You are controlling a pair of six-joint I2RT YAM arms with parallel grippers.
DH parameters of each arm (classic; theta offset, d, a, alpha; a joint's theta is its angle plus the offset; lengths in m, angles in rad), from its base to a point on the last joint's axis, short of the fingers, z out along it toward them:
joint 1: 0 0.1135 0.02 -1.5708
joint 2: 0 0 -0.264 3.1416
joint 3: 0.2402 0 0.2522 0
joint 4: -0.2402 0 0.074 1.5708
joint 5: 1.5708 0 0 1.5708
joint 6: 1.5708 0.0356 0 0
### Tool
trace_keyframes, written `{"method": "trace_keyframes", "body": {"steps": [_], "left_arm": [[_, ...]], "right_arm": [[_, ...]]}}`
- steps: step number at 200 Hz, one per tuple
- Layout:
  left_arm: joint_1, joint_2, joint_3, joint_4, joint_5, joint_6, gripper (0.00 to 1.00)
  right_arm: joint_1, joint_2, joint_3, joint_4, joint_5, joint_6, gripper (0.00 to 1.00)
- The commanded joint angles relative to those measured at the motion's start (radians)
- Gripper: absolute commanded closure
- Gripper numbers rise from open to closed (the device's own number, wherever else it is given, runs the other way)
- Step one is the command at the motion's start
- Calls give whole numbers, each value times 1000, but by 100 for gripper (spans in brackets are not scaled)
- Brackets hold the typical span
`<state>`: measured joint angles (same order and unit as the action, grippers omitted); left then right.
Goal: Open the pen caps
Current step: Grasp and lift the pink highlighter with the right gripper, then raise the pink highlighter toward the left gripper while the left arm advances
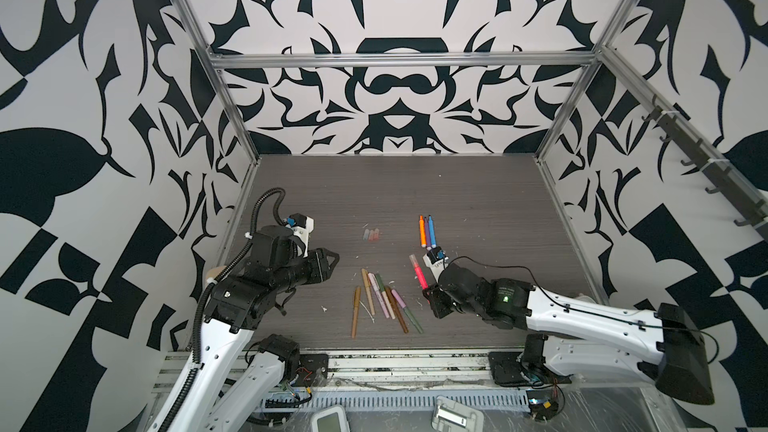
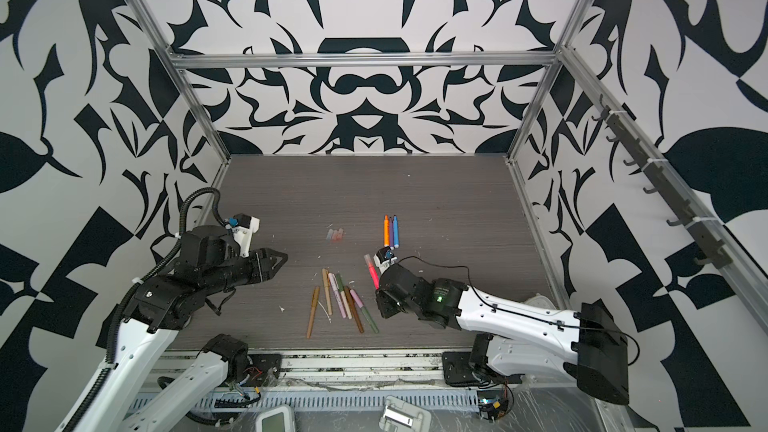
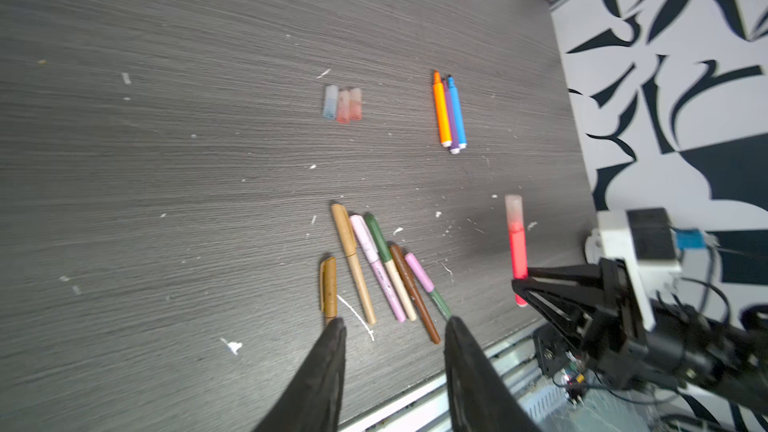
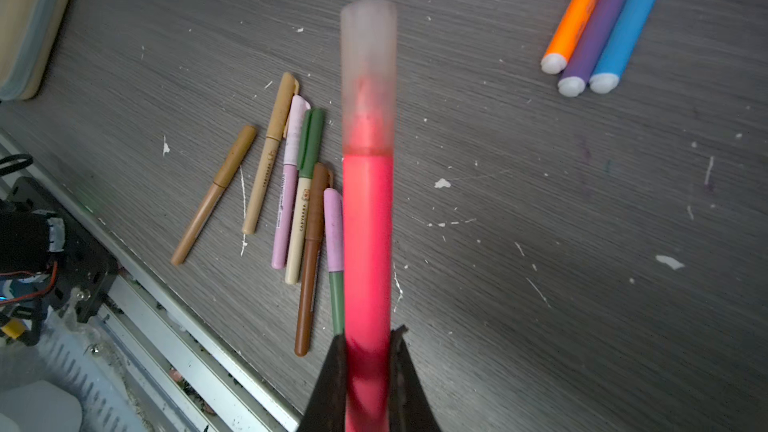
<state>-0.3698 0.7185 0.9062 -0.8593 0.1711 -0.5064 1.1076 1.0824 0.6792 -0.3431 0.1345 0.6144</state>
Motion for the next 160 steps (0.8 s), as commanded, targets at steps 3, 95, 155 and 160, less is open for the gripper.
{"method": "trace_keyframes", "body": {"steps": [3, 95, 155, 160], "left_arm": [[-5, 39, 1, -54, -123, -44, 58], [-5, 294, 70, -104, -261, -154, 52], [-11, 213, 38, 127, -122, -405, 50], [-9, 203, 19, 154, -111, -421, 50]], "right_arm": [[1, -2, 5, 133, 21, -99, 100], [-156, 104, -27, 251, -322, -141, 100], [-223, 186, 19, 243, -506, -125, 100], [-222, 193, 30, 228, -506, -125, 100]]}}
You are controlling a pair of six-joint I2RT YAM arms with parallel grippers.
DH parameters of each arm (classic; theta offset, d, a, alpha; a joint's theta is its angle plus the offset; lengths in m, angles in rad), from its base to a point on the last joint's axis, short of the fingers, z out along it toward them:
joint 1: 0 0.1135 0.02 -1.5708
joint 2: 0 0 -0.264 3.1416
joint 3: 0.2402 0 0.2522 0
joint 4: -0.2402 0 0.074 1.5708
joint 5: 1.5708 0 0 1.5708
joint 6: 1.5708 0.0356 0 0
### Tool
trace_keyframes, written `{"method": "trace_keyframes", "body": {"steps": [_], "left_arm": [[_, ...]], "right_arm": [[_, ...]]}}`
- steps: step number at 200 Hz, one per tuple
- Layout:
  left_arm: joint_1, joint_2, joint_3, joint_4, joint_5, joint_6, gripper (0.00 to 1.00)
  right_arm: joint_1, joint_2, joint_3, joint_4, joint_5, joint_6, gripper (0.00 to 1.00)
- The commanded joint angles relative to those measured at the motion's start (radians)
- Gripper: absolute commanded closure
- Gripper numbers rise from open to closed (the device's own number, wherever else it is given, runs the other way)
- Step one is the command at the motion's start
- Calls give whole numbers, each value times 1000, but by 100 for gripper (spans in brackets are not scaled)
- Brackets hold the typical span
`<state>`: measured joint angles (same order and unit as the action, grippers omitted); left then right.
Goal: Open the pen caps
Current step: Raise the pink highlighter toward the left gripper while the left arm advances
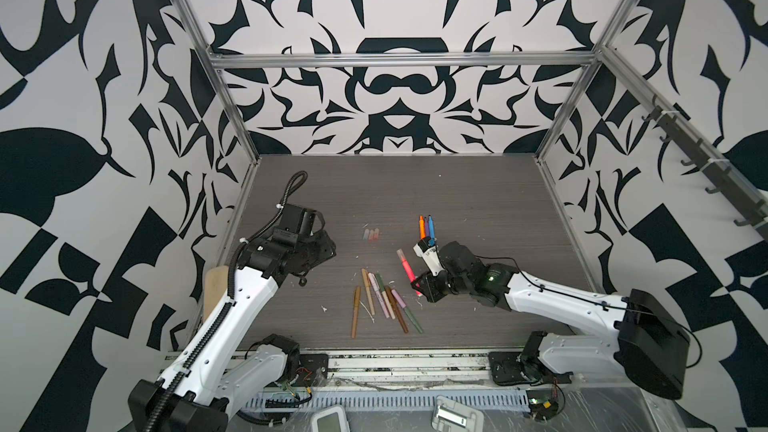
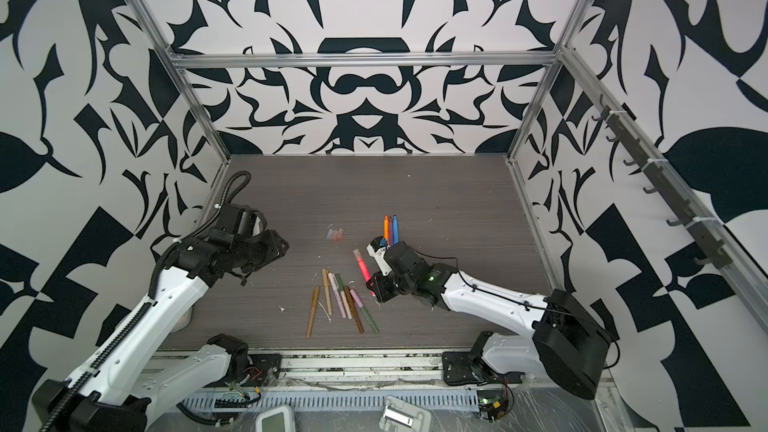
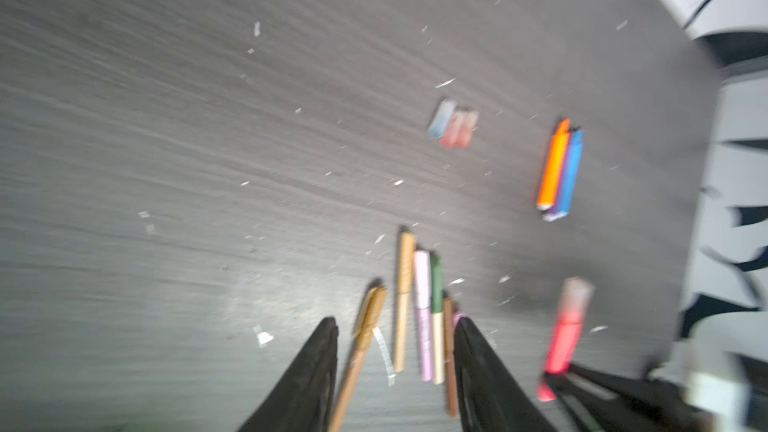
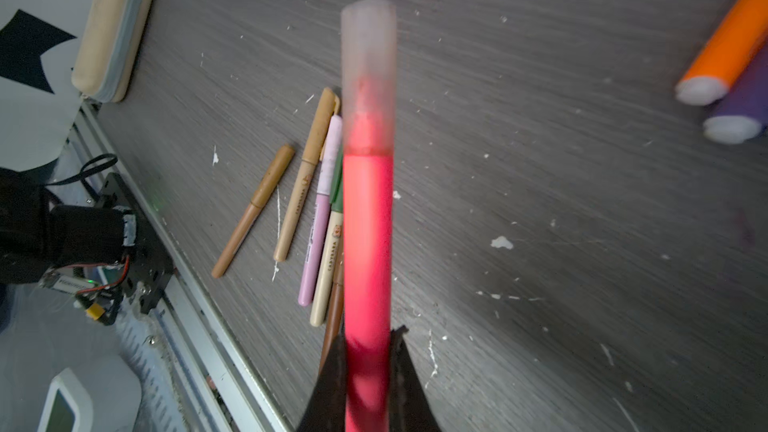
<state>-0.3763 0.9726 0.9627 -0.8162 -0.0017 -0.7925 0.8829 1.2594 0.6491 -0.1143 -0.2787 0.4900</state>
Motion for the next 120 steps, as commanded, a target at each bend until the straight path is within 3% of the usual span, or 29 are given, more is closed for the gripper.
{"method": "trace_keyframes", "body": {"steps": [1, 45, 120], "left_arm": [[-4, -52, -40, 117, 63, -139, 50], [-3, -27, -108, 264, 168, -201, 50], [-4, 207, 105, 191, 244, 74, 49]], "right_arm": [[3, 17, 63, -4, -94, -1, 100], [1, 55, 141, -73, -74, -14, 100], [-14, 190, 428, -238, 26, 16, 100]]}}
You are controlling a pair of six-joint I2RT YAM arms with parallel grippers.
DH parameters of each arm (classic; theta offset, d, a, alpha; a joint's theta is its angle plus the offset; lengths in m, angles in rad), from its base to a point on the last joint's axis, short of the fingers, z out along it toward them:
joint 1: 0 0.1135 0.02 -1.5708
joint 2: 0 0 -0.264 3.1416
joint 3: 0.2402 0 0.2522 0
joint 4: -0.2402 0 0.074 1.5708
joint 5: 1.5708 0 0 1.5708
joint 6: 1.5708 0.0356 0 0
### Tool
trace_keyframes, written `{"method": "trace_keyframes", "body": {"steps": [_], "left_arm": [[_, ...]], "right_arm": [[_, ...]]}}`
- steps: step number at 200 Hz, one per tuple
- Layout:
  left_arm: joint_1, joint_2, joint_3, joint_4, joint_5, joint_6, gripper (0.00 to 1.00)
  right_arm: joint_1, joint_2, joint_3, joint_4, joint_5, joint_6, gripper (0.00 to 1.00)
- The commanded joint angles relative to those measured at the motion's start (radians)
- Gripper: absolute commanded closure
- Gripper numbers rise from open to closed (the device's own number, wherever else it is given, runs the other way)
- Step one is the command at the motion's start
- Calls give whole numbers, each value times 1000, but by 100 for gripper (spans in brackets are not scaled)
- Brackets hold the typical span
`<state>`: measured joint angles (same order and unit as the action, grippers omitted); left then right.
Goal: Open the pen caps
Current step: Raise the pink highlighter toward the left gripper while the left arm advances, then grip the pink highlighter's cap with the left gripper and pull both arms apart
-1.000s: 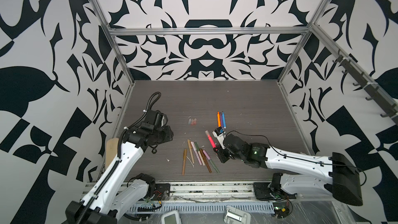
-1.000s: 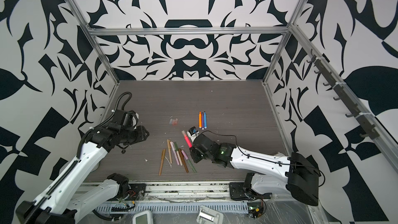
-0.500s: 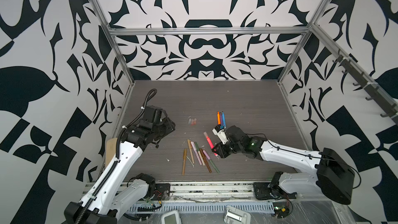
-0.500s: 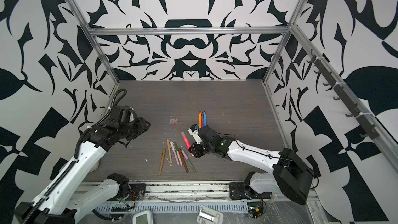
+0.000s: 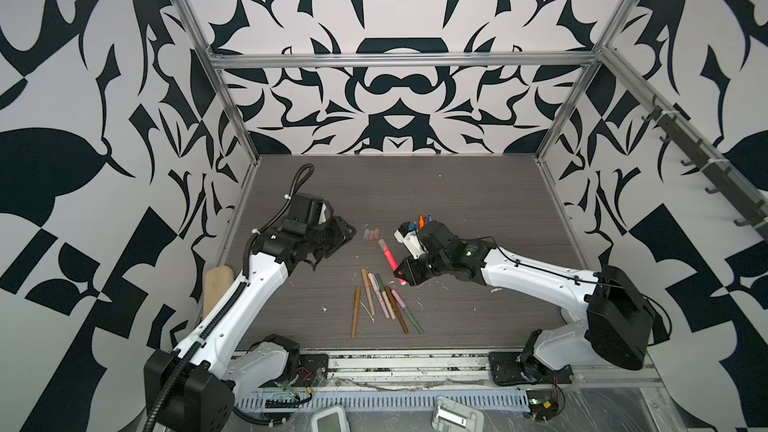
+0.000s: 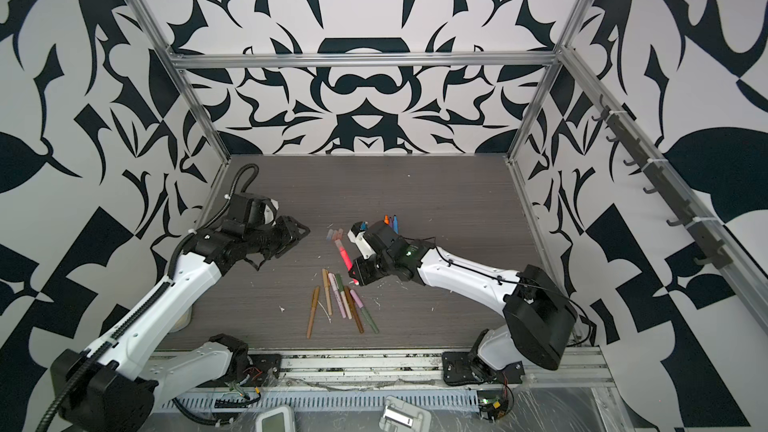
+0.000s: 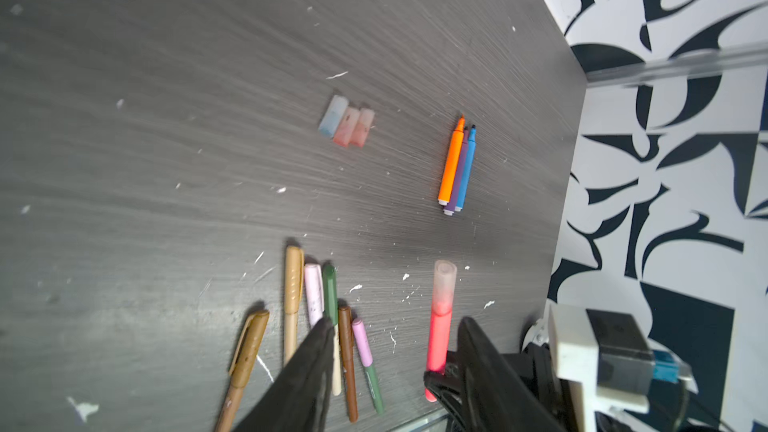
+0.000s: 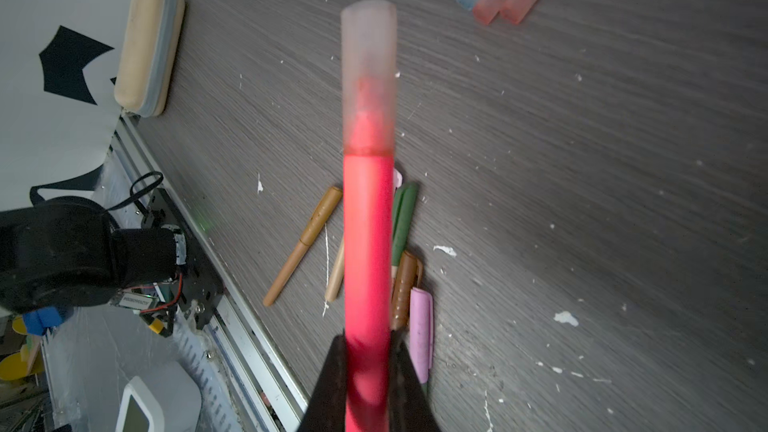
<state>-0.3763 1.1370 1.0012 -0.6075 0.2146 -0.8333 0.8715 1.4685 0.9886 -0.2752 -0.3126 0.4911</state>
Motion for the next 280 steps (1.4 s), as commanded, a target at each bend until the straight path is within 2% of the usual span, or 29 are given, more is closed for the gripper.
{"method": "trace_keyframes", "body": {"steps": [1, 30, 45, 72, 108, 150, 207, 233, 245, 257, 275, 280], "left_arm": [[-3, 45, 69, -18, 28, 117, 49], [-4, 129, 132, 21, 110, 126, 48], [-16, 196, 158, 35, 158, 102, 49], [-50, 221, 198, 35, 164, 70, 49], [-66, 237, 168, 38, 156, 46, 49], [-70, 252, 107, 117, 180, -16, 49], [-94, 304, 137, 137, 178, -23, 51], [-108, 330, 146, 163, 201, -25, 69], [-118, 342, 153, 167, 200, -26, 81], [-127, 352, 163, 169, 201, -23, 100], [-137, 362, 177, 169, 204, -21, 100], [-140, 363, 180, 169, 207, -20, 100]], "right_arm": [[-2, -20, 89, -80, 62, 16, 100], [-6, -64, 98, -137, 101, 60, 100], [-22, -72, 83, -129, 77, 95, 100], [-48, -59, 102, -130, 14, 134, 100], [-49, -18, 162, -106, -52, 111, 100], [-49, 22, 220, -117, -98, 106, 100], [-49, 35, 240, -135, -132, 93, 100], [-50, 41, 243, -135, -125, 92, 100], [-49, 45, 247, -136, -118, 93, 100], [-49, 50, 253, -141, -112, 93, 100], [-49, 56, 259, -144, -104, 93, 100], [-50, 56, 259, -141, -105, 93, 91]]}}
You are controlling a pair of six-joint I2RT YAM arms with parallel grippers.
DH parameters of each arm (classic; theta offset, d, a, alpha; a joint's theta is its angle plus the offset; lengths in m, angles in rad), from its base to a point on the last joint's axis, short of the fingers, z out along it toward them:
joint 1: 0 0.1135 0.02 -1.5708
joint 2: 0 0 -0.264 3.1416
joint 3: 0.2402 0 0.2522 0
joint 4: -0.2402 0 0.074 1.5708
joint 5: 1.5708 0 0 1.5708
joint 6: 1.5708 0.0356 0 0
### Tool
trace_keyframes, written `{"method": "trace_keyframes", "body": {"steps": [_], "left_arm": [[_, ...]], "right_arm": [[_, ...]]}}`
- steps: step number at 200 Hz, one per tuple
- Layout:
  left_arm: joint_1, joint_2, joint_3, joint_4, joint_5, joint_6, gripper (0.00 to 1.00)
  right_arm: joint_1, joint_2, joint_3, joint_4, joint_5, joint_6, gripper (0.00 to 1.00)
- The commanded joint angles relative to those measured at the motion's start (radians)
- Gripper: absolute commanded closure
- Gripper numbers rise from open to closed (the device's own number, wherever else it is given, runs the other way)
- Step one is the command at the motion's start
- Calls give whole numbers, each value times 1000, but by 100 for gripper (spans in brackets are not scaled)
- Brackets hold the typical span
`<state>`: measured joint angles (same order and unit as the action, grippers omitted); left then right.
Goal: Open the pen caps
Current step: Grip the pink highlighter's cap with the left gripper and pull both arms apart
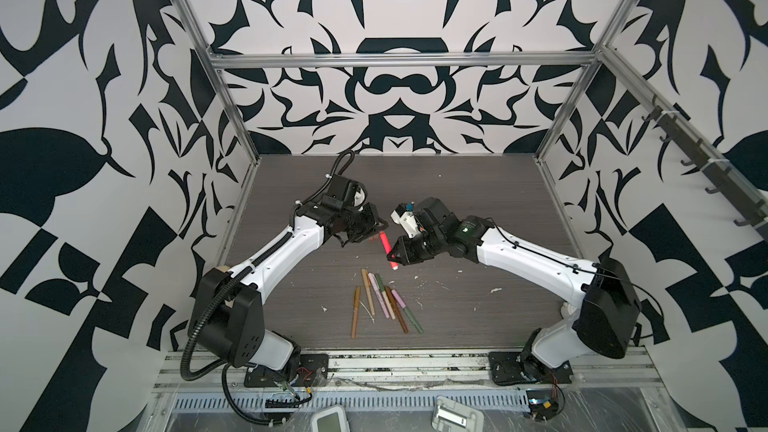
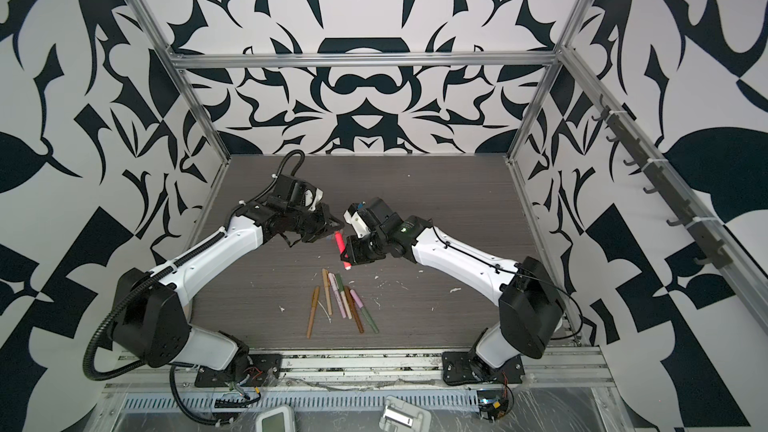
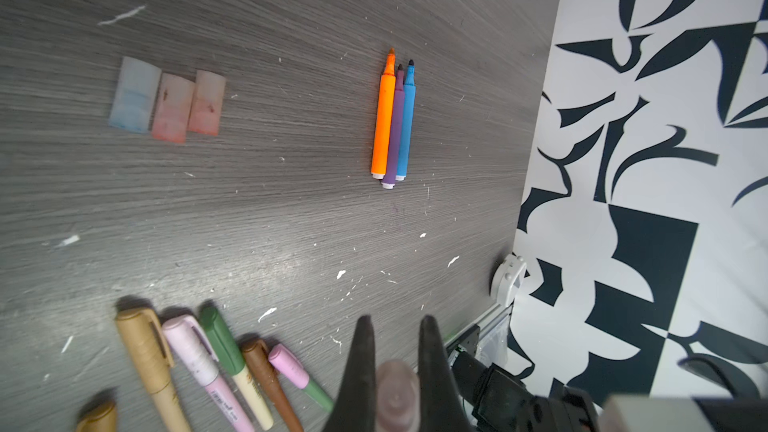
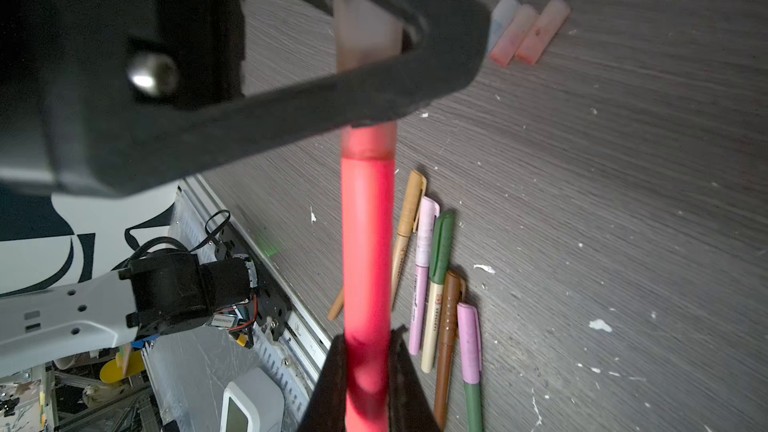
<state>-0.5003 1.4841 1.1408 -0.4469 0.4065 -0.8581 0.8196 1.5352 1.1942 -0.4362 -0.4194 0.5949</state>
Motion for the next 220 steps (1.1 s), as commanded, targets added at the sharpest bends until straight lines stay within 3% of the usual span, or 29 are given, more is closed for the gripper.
{"method": "trace_keyframes", "body": {"steps": [1, 13, 24, 55, 77, 96, 115, 135, 159, 170, 195, 220], "left_arm": [[-16, 18, 41, 8, 16, 6, 100], [-20, 18, 49, 9, 22, 11, 100], [-20, 19, 53, 8, 29, 14, 100], [-21, 11, 56, 17, 41, 16, 100], [-21, -2, 54, 23, 45, 14, 100], [-21, -14, 48, 22, 43, 17, 100], [-10, -19, 45, 19, 49, 9, 100], [92, 18, 64, 84, 156, -12, 100], [302, 169, 278, -41, 213, 88, 100], [354, 249, 420, -155, 176, 161, 100], [277, 376, 672, -431, 24, 345, 100], [198, 422, 641, -482, -99, 410, 100]], "right_arm": [[2, -10, 54, 20, 2, -11, 89], [3, -16, 47, 40, -2, -11, 67], [3, -15, 42, 68, -12, 1, 57], [2, 33, 76, 80, -32, 25, 55], [2, 66, 97, 85, -35, 31, 66], [2, 65, 93, 98, -16, 44, 100], [2, 46, 67, 71, 17, 47, 100], [33, -16, -35, 134, 17, 66, 100], [133, -86, -150, 185, 43, 101, 100], [176, -122, -201, 210, 65, 131, 100], [196, -249, -329, 257, 155, 203, 100], [139, -370, -395, 184, 222, 177, 100]]}}
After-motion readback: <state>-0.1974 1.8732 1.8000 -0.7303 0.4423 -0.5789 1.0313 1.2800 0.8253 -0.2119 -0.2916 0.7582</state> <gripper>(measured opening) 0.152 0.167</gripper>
